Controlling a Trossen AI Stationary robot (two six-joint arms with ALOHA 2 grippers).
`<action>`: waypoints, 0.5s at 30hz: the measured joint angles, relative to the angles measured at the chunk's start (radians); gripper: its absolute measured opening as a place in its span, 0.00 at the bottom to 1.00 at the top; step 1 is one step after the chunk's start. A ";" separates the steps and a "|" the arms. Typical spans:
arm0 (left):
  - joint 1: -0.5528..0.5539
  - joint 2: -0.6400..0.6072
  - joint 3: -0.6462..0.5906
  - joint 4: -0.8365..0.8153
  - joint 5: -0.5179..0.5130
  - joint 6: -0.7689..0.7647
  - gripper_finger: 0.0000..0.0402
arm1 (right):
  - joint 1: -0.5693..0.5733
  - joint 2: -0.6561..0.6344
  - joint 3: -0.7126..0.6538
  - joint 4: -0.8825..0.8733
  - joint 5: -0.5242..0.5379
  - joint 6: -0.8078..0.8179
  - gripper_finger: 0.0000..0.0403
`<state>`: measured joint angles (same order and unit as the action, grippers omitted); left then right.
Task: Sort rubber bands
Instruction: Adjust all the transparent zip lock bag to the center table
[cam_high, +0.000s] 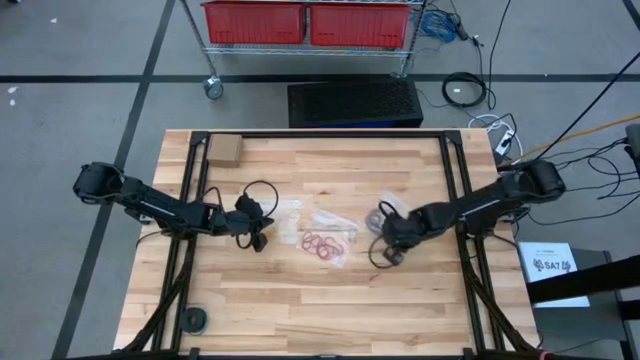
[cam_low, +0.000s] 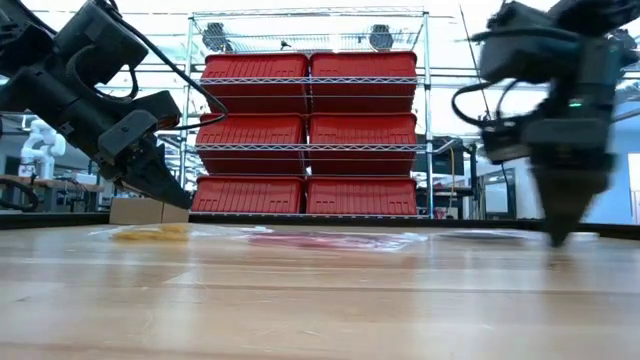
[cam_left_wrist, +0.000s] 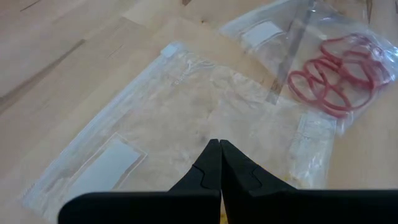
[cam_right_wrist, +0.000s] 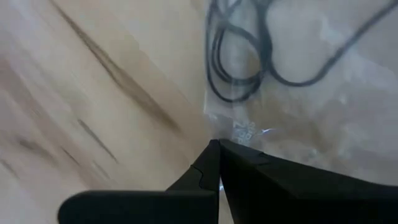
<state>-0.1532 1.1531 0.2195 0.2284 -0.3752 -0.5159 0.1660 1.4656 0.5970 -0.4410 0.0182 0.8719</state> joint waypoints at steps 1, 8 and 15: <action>0.000 0.000 0.000 0.001 0.000 0.000 0.00 | 0.016 -0.024 -0.002 -0.044 -0.012 0.020 0.00; 0.000 0.000 0.000 0.001 0.000 0.000 0.00 | 0.098 -0.248 -0.007 -0.246 0.082 0.205 0.00; 0.000 0.000 0.000 0.001 0.000 0.000 0.00 | 0.101 -0.298 -0.005 0.132 0.315 0.134 0.00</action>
<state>-0.1528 1.1534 0.2195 0.2291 -0.3748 -0.5157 0.2673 1.1680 0.5919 -0.3092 0.3328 1.0058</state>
